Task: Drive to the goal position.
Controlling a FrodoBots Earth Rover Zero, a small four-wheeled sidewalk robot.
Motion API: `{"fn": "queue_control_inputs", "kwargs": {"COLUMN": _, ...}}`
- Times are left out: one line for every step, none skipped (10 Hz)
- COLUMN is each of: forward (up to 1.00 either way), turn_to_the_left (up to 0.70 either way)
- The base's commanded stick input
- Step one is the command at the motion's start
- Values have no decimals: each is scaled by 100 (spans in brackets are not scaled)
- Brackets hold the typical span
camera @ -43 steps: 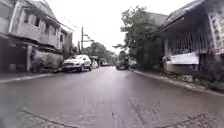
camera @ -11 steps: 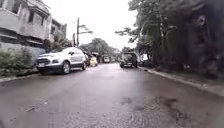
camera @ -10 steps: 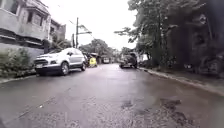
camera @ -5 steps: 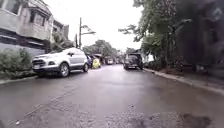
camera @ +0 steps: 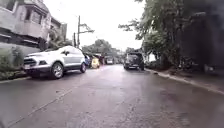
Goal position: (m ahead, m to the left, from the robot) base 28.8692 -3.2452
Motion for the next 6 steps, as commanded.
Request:
{"fn": "queue_control_inputs", "kwargs": {"forward": 100, "turn_to_the_left": -20}}
{"fn": "queue_control_inputs", "kwargs": {"forward": 100, "turn_to_the_left": -3}}
{"fn": "queue_control_inputs", "kwargs": {"forward": 100, "turn_to_the_left": 0}}
{"fn": "queue_control_inputs", "kwargs": {"forward": 100, "turn_to_the_left": 0}}
{"fn": "queue_control_inputs", "kwargs": {"forward": 100, "turn_to_the_left": 0}}
{"fn": "queue_control_inputs", "kwargs": {"forward": 100, "turn_to_the_left": 0}}
